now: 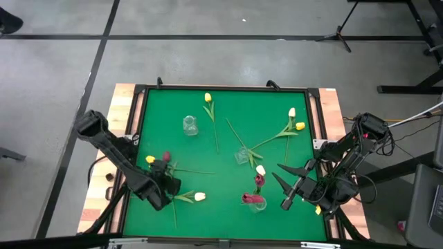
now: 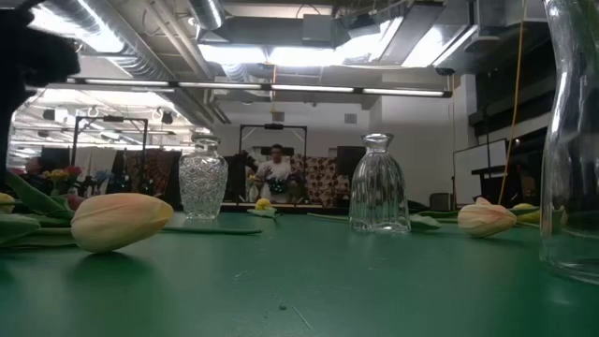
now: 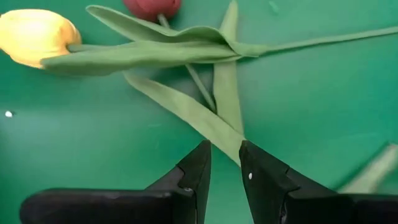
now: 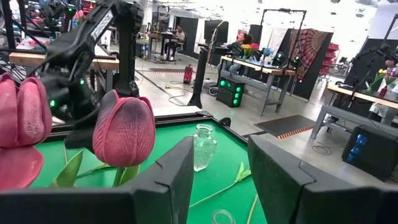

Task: Sort flowers into vase by color
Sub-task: Put the red tulip into the bottom right transparent vase

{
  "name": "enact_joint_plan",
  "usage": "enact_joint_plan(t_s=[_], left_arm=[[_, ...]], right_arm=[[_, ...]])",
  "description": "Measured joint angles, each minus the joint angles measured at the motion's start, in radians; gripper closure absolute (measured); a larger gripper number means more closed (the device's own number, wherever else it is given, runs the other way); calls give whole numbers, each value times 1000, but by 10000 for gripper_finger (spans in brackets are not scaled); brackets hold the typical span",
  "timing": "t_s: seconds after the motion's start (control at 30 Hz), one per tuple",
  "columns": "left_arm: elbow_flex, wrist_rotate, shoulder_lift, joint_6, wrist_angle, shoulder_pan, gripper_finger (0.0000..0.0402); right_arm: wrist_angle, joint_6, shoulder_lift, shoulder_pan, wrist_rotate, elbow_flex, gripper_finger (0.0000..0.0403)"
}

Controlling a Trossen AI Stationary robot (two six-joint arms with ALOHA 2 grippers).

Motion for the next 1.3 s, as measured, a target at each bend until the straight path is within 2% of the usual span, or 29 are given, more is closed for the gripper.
enact_joint_plan(t_s=[0.1,0.27,0.33,0.57,0.83,1.03,1.3], left_arm=[[0,-9,52,-1,-6,2,318],[0,-113,100,-141,1,1,318],[0,-135,100,-143,13,-1,318],[1,-29,100,-100,-4,-1,312],[1,-91,100,-147,-11,24,283],[0,24,100,-83,81,20,274],[0,-17,100,-141,131,-10,268]], right_arm=[[-10,31,0,1,0,0,251],[-104,125,0,1,0,0,251],[-137,158,0,1,-1,0,251],[-149,179,0,1,-2,0,251],[-155,178,0,0,-11,0,251],[-175,180,1,0,-11,0,251],[-176,182,1,0,-11,0,251]])
